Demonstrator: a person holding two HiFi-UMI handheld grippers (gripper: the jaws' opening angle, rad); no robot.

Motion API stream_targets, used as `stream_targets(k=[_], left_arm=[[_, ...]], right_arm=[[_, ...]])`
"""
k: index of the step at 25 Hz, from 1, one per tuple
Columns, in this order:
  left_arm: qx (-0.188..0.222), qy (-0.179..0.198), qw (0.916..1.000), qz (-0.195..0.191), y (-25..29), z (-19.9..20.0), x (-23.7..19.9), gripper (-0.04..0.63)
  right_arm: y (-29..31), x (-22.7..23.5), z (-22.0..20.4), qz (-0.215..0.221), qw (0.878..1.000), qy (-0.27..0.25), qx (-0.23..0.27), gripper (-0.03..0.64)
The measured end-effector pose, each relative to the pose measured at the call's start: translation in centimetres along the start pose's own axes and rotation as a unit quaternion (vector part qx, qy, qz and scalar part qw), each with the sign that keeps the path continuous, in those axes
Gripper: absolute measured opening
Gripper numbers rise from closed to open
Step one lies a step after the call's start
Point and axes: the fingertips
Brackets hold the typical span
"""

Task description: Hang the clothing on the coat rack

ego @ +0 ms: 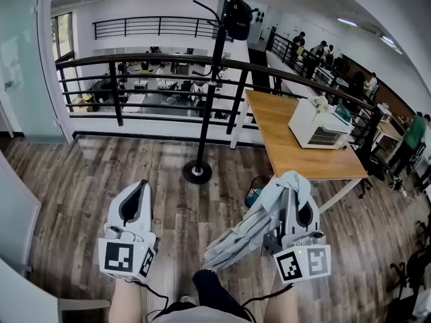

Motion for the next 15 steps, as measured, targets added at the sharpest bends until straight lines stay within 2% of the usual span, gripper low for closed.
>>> stream_targets(k=[6,15], left_arm=[[-0.009,0.007,0.9998,0.014,3.4,-1.6,-1.7,0.009],[0.007,0.012,0.9998,0.016,12.6,-2.5,-2.2,0.009]], right_arm=[[4.2,0.9,-2.4,0.014,1.000,0.016,0.001,0.005],[12.3,4.0,-4.3,0.040,0.999,0.019,0.016,0.005]])
Point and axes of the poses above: the fingertips, and each gripper's own axes: y forward along the fingers, x to its right, z out of its top
